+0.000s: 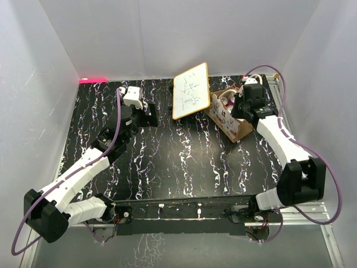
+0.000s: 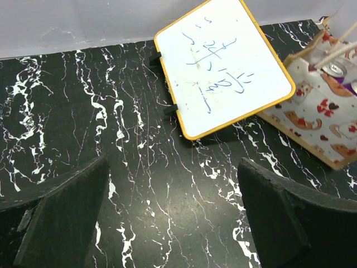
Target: Take the beverage out of the canvas bag
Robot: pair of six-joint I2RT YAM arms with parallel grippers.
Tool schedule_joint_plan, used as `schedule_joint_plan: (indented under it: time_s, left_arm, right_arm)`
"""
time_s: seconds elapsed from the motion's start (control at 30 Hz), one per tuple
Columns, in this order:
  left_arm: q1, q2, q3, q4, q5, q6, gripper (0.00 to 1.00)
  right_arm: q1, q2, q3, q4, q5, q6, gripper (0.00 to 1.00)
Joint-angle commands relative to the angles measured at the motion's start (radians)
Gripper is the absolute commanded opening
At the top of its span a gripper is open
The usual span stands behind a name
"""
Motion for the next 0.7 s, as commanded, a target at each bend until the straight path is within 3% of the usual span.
schedule_joint_plan:
  time_s: [0.0, 0.2, 0.43, 0.67]
  left_arm:
    - [-0.004, -0.003, 0.023, 0.008, 0.019, -0.016, 0.97]
    - [-0.005, 0.013, 0.030, -0.002, 0.034, -0.033, 0.97]
    - [-0.005, 0.036, 0.037, -0.014, 0.034, -0.042, 0.97]
    - [-0.005, 0.033, 0.031, -0.013, 0.017, -0.041, 0.97]
  right_arm:
    - [0.025, -0.183, -0.021, 0.091, -0.048, 0.044, 0.08]
    - [0.055, -0.320, -0.114, 0.025, -0.084, 0.069, 0.07]
    - [0.100, -0.436, -0.210, -0.026, -0.275, 0.109, 0.08]
    - [0.326, -0.545, -0.318, 0.025, -0.302, 0.217, 0.09]
